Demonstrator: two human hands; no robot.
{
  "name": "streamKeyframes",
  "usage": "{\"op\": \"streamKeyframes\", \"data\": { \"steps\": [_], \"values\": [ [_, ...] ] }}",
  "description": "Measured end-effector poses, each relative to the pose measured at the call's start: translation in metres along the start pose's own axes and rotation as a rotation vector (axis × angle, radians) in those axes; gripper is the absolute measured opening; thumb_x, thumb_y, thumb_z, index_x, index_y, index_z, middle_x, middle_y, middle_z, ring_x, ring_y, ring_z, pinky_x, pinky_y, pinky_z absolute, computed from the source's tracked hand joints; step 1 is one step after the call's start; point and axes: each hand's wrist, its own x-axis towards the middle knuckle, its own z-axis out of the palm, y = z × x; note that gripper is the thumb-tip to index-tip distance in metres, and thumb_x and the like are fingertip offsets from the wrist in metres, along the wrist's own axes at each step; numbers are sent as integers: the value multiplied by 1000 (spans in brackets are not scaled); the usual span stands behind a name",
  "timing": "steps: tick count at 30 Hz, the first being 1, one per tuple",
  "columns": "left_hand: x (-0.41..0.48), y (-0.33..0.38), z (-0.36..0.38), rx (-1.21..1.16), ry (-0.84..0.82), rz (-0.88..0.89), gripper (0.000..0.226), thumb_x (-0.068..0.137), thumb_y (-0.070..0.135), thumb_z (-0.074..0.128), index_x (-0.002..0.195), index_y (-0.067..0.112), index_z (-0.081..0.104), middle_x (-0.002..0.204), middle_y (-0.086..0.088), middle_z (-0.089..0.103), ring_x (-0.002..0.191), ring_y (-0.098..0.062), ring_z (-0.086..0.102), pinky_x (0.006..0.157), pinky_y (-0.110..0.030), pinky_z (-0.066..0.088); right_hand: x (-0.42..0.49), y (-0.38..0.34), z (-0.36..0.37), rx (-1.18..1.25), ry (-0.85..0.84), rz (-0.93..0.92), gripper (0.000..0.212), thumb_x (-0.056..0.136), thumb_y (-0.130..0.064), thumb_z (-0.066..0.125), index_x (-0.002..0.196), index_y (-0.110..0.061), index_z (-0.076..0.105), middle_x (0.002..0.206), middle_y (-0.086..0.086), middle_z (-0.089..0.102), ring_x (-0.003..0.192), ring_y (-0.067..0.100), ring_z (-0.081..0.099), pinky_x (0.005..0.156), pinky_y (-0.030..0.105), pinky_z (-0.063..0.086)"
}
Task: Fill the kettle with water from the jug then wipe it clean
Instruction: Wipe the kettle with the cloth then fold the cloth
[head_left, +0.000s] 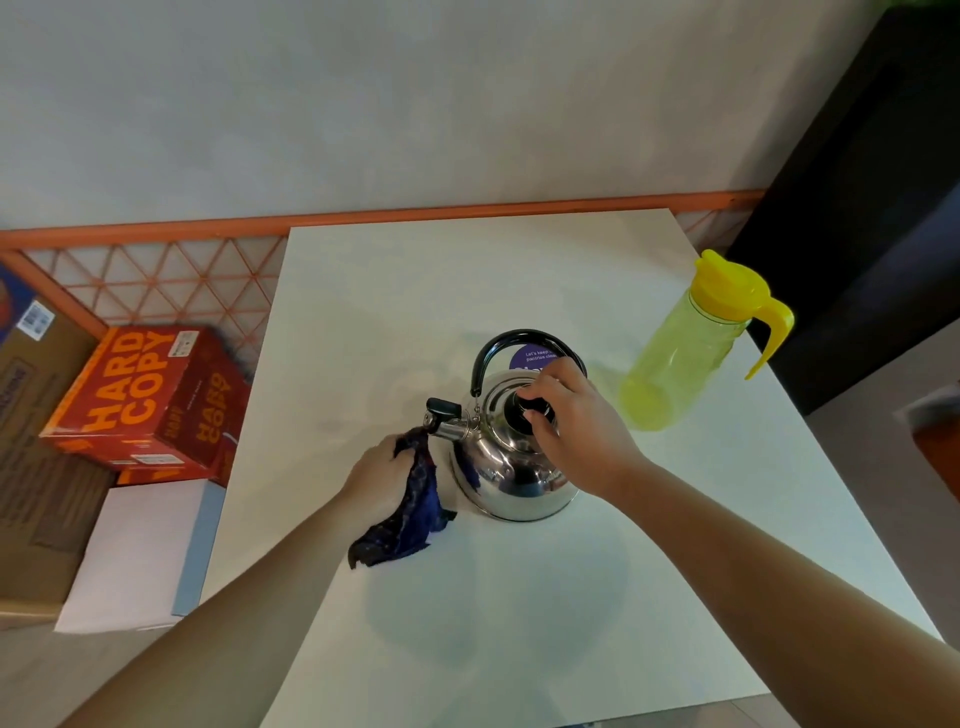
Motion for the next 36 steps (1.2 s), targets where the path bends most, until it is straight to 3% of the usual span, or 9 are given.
{"op": "streamKeyframes", "data": {
  "steps": [6,9,12,15,18,20,24,30,36],
  "values": [
    [22,31,-33,-179,215,194,21,87,21,66,95,34,52,92,7,64,85,-16,60,71,-25,41,0,0,0,6,-1,-3,22,87,-10,59,109,-11,61,110,2,50,73,8,41,64,21,36],
    [31,54,-46,-87,62,327,39,84,4,63,82,43,65,92,8,69,80,-10,64,71,-13,49,-1,0,0,8,3,2,22,88,-11,59,109,-11,61,110,2,50,72,7,40,64,20,35],
    [37,76,-47,-9,-137,325,51,86,-6,48,77,37,73,96,-5,71,71,-27,69,64,-37,59,0,2,1,15,8,8,22,88,-11,58,110,-11,61,111,2,50,72,7,40,64,21,35],
    [41,89,-48,82,-277,334,51,87,-7,46,76,34,74,104,-5,70,65,-29,70,57,-42,58,-1,1,2,19,8,3,22,88,-11,58,110,-11,61,111,2,50,73,7,40,64,21,35],
    [45,91,-50,161,-319,358,47,86,-6,48,77,31,75,97,-4,69,56,-18,68,43,-24,50,-1,2,4,23,17,2,22,88,-11,58,110,-11,61,112,2,50,73,7,39,63,21,35],
    [47,87,-51,218,-296,379,49,86,-6,48,74,34,74,92,0,68,63,-11,67,47,-17,48,-1,2,4,21,20,1,22,88,-11,58,110,-11,61,112,2,50,73,7,39,63,21,35],
    [47,70,-49,253,-206,389,40,87,-6,50,84,27,73,100,-5,67,92,-21,63,85,-31,50,-2,2,5,21,20,-3,22,88,-10,57,110,-11,60,112,2,49,73,7,39,63,21,35],
    [24,23,-27,-31,-166,223,31,83,-10,57,90,17,69,82,-2,65,79,-18,58,63,-14,44,-3,3,6,20,36,-7,21,87,-9,58,108,-11,61,111,3,50,73,7,40,62,22,37],
    [10,13,-15,-470,-26,122,29,86,-4,60,93,23,68,95,2,71,88,-14,65,85,-30,47,-2,4,7,13,37,-18,22,87,-10,57,109,-11,60,112,3,50,72,8,41,62,23,38]
  ]
}}
